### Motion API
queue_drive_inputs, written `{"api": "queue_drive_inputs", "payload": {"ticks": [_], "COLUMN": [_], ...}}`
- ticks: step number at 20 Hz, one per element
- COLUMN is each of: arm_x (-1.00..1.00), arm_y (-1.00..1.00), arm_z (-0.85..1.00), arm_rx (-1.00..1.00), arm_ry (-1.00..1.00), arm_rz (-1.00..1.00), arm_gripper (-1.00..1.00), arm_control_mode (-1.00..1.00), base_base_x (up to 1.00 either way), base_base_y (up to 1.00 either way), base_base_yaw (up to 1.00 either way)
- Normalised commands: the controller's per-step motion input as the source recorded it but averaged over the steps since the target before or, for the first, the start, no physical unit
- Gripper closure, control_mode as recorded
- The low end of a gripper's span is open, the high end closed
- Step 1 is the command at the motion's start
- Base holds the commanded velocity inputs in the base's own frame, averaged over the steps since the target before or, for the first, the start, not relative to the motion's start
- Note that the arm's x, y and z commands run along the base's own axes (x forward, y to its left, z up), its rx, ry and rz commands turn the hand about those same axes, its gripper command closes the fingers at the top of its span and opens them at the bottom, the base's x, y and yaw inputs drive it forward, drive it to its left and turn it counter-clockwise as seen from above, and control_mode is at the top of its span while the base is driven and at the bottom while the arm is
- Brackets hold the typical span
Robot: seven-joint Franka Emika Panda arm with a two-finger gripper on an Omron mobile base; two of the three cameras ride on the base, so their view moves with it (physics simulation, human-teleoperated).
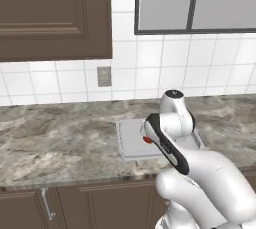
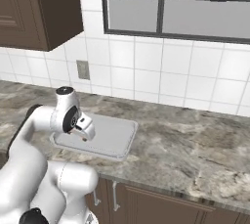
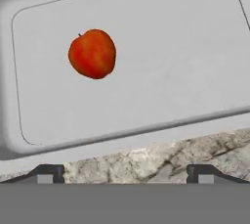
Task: Pick the peach and apple from the fridge and place them inside the tupperware on the counter.
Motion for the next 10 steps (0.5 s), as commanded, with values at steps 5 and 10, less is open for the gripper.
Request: {"api": "queue_drive_inputs", "payload": {"ticks": [5,10], "arm_x": [-0.68,-0.55], "arm_y": [-0.08,0.00], "arm_z": [0.65,0.81], "arm_rx": [0.00,-0.01], "arm_ry": [-0.06,-0.21], "arm_rz": [0.00,0.00], "arm_gripper": [-1.00,-1.00], "arm_control_mode": [-1.00,-1.00], "base_base_x": [0.00,0.00], "base_base_y": [0.00,0.00], "base_base_yaw": [0.00,0.00]}}
